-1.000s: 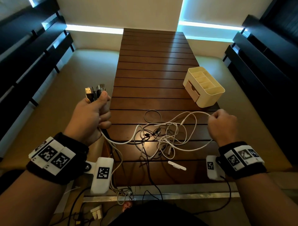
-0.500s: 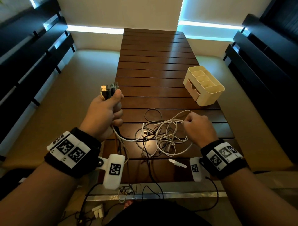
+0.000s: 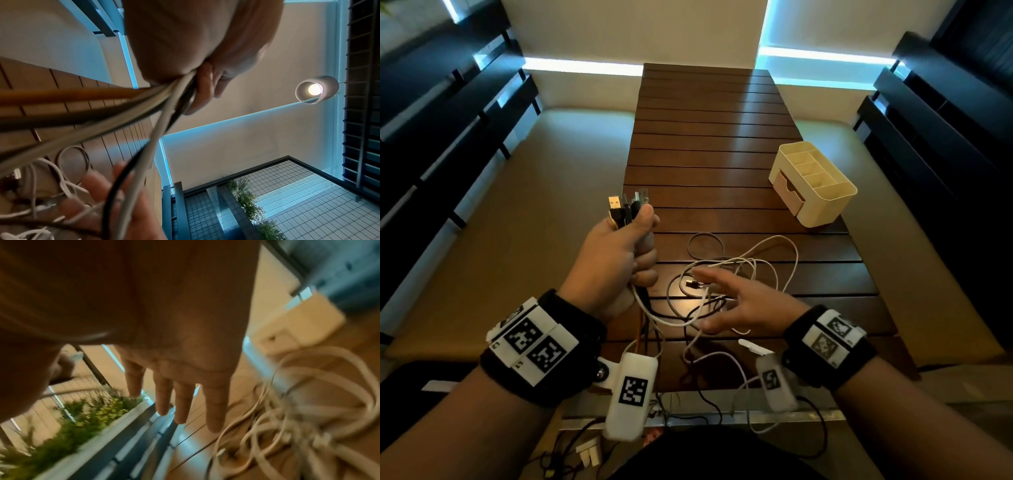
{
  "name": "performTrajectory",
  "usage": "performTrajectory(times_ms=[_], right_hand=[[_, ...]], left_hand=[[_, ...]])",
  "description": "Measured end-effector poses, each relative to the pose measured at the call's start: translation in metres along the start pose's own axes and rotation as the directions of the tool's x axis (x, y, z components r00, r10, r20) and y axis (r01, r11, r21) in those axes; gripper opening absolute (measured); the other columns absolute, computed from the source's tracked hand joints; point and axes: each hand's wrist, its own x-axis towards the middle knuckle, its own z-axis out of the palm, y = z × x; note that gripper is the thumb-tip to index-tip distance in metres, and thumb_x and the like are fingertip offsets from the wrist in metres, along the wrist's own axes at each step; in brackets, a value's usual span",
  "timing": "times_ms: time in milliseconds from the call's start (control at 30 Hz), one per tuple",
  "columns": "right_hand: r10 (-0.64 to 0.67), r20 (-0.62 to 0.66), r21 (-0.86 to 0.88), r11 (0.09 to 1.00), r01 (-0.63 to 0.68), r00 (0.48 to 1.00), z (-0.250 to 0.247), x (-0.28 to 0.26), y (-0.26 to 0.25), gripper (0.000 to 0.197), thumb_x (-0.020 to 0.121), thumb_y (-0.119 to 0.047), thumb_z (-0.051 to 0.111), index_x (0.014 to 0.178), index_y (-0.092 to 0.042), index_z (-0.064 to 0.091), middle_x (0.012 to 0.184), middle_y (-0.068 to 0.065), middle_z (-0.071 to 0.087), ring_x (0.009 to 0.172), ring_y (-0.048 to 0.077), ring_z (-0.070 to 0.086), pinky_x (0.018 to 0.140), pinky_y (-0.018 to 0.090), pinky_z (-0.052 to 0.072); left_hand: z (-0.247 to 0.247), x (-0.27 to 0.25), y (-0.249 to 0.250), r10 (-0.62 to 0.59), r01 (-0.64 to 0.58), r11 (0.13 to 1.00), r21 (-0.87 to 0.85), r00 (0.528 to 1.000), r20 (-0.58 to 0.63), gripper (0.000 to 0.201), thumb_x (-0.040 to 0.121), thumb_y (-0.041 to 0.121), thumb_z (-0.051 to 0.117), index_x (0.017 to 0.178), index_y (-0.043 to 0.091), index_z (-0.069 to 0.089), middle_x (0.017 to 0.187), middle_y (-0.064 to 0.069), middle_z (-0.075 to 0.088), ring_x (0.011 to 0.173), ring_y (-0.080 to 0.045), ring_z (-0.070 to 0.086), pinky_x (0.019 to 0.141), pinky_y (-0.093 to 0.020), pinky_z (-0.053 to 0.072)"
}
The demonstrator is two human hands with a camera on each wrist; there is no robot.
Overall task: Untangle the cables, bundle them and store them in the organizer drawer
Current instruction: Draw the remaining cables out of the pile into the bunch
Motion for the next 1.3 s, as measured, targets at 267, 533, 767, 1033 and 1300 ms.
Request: performTrajectory(times_ms=[267, 533, 767, 1033, 1300], right_hand=[[0.029, 0.307, 0.125, 0.99, -0.071, 0.951, 0.043, 0.0, -0.01, 0.018, 0.101, -0.025, 0.054, 0.114, -0.031, 0.064, 0.109, -0.011, 0.067, 0.099, 0.004, 0.064, 0.091, 0.031, 0.052], [0.094, 0.206, -0.026, 0.996, -0.09, 0.974, 0.003, -0.007, -0.016, 0.079, 0.083, -0.029, 0.077, 0.146, -0.049, 0.033, 0.155, -0.017, 0.031, 0.134, 0.004, 0.031, 0.111, 0.033, 0.029], [0.012, 0.141, 0.111, 0.993, -0.028, 0.99, 0.031, 0.006, -0.031, 0.082, 0.087, -0.018, 0.071, 0.152, -0.038, 0.026, 0.15, -0.009, 0.042, 0.135, 0.018, 0.045, 0.112, 0.045, 0.04], [0.091, 0.294, 0.007, 0.995, -0.097, 0.951, 0.007, 0.004, -0.009, 0.056, 0.09, -0.031, 0.065, 0.143, -0.027, 0.047, 0.131, -0.011, 0.061, 0.116, 0.005, 0.059, 0.104, 0.033, 0.046], [-0.141, -0.065, 0.268, 0.951, 0.153, 0.988, -0.02, 0.005, -0.024, 0.051, 0.1, -0.027, 0.053, 0.149, -0.033, 0.039, 0.141, -0.013, 0.054, 0.127, 0.008, 0.055, 0.1, 0.034, 0.051]], left_hand=[[-0.012, 0.0, -0.005, 0.003, -0.001, 1.0, 0.02, 0.996, -0.09, 0.021, 0.099, 0.034, 0.051, 0.1, 0.014, 0.052, 0.059, 0.005, 0.029, 0.043, -0.007, 0.026, 0.037, -0.018, 0.027], [-0.014, 0.009, -0.009, 0.076, -0.07, 0.997, 0.042, 0.984, -0.162, 0.02, 0.101, 0.033, 0.05, 0.1, 0.013, 0.047, 0.06, 0.005, 0.031, 0.047, -0.008, 0.026, 0.043, -0.021, 0.027], [0.005, 0.015, -0.027, 0.089, -0.1, 0.992, -0.08, 0.987, -0.132, 0.026, 0.094, 0.033, 0.056, 0.108, 0.015, 0.045, 0.056, 0.007, 0.036, 0.046, -0.007, 0.033, 0.044, -0.019, 0.035], [-0.013, 0.007, -0.057, -0.003, 0.007, 0.995, 0.096, 0.999, -0.042, 0.012, 0.101, 0.026, 0.05, 0.101, 0.014, 0.047, 0.059, 0.004, 0.03, 0.046, -0.009, 0.027, 0.041, -0.021, 0.028], [0.001, 0.005, -0.07, 0.005, -0.069, 0.887, 0.456, 0.99, 0.14, 0.007, 0.097, 0.019, 0.059, 0.091, 0.02, 0.06, 0.052, 0.006, 0.044, 0.042, -0.01, 0.036, 0.041, -0.024, 0.034]])
